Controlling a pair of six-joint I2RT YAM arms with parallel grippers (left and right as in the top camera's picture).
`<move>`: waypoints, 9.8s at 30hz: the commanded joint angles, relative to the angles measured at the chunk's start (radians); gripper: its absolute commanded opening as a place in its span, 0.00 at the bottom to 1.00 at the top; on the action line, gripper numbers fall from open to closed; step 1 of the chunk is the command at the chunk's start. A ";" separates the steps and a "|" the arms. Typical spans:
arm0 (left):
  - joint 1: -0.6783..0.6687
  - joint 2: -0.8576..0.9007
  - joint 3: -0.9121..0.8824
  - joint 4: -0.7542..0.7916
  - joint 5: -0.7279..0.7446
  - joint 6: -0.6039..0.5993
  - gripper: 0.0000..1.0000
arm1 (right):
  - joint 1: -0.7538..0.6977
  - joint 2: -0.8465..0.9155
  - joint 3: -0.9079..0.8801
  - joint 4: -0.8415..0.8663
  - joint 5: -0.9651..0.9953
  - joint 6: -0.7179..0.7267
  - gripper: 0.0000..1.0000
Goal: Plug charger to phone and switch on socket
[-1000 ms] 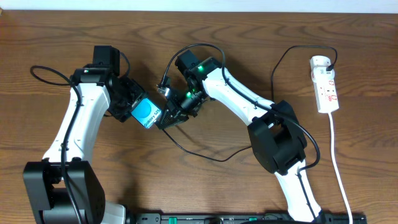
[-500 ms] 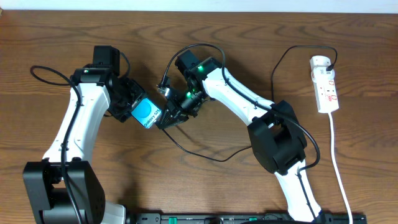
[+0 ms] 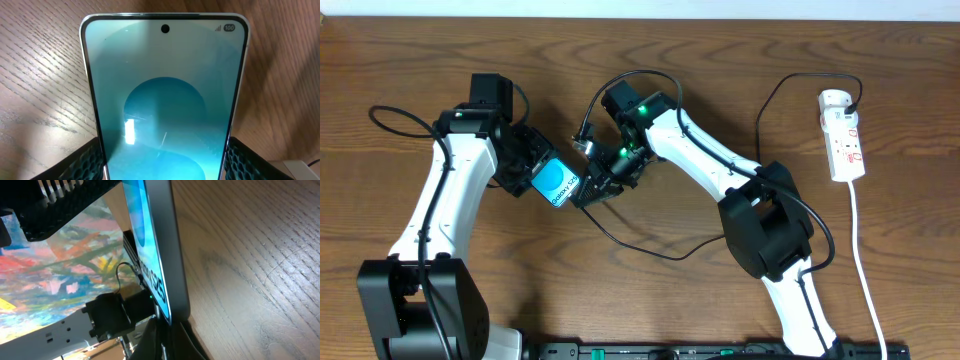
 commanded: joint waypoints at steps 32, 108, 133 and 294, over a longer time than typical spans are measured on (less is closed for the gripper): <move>-0.021 -0.008 0.013 -0.014 0.065 -0.009 0.07 | 0.006 0.009 0.007 -0.005 -0.003 -0.012 0.18; -0.021 -0.008 0.013 -0.030 -0.015 -0.004 0.07 | -0.374 -0.113 0.192 -0.327 0.689 0.008 0.70; -0.021 0.038 0.009 -0.037 -0.053 -0.005 0.07 | -0.374 -0.314 0.192 -0.361 0.949 0.163 0.99; -0.118 0.299 0.000 0.107 -0.229 -0.036 0.07 | -0.374 -0.359 0.192 -0.376 1.002 0.191 0.99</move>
